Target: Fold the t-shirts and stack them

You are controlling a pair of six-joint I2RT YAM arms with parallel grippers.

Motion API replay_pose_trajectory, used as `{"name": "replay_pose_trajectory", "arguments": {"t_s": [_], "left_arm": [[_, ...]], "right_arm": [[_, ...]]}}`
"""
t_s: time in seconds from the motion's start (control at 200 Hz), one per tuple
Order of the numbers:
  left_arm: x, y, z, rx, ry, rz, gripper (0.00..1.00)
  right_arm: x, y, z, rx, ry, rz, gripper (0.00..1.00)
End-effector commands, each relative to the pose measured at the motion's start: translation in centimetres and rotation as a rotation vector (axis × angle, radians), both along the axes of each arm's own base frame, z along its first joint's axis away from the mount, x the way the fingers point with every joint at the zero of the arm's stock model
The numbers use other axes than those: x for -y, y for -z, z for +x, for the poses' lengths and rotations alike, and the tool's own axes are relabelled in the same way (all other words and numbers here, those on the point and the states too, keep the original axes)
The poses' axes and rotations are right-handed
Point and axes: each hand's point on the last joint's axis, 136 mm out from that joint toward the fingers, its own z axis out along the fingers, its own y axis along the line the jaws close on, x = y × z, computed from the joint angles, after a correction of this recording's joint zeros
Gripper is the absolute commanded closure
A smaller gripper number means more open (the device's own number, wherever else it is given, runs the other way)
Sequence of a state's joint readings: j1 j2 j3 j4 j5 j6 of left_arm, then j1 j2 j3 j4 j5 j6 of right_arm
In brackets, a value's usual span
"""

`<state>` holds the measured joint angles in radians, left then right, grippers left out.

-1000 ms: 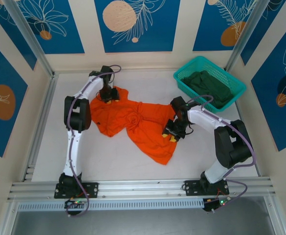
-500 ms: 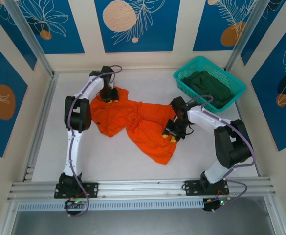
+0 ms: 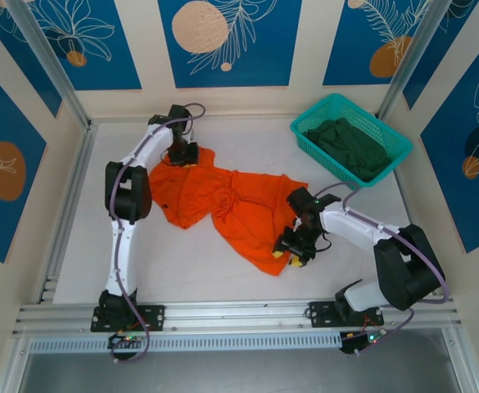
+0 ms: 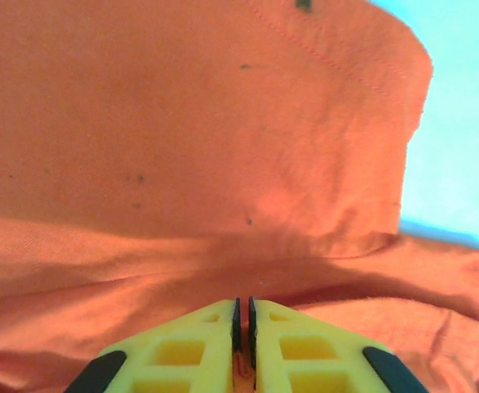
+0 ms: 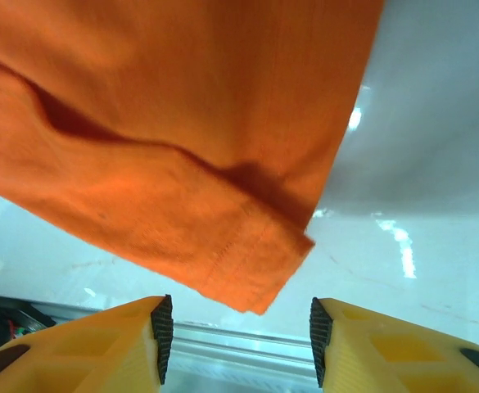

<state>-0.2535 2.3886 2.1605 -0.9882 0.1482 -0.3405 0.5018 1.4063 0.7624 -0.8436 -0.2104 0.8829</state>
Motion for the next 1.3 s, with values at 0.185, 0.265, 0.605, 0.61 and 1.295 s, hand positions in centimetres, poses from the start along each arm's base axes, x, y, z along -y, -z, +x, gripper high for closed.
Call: {"name": "replay_pose_trajectory", "arguments": {"t_s": [0.185, 0.265, 0.605, 0.61, 1.295], "left_arm": [[1.0, -2.3, -1.4, 0.011, 0.032, -0.008, 1.0], [1.1, -3.1, -1.7, 0.026, 0.036, -0.005, 1.0], [0.4, -7.1, -4.6, 0.101, 0.019, -0.019, 1.0], [0.4, -7.2, -4.6, 0.1, 0.021, -0.019, 1.0], [-0.6, -11.3, -6.5, 0.174, 0.002, -0.014, 1.0]], "right_arm": [[0.8, 0.7, -0.5, 0.0, 0.039, -0.08, 0.53], [1.2, 0.6, 0.3, 0.026, 0.064, -0.096, 0.55], [0.8, 2.1, 1.9, 0.029, 0.085, -0.076, 0.64], [0.8, 2.1, 1.9, 0.028, 0.085, -0.075, 0.64], [1.3, -1.2, 1.5, 0.117, 0.027, -0.053, 0.94]]}}
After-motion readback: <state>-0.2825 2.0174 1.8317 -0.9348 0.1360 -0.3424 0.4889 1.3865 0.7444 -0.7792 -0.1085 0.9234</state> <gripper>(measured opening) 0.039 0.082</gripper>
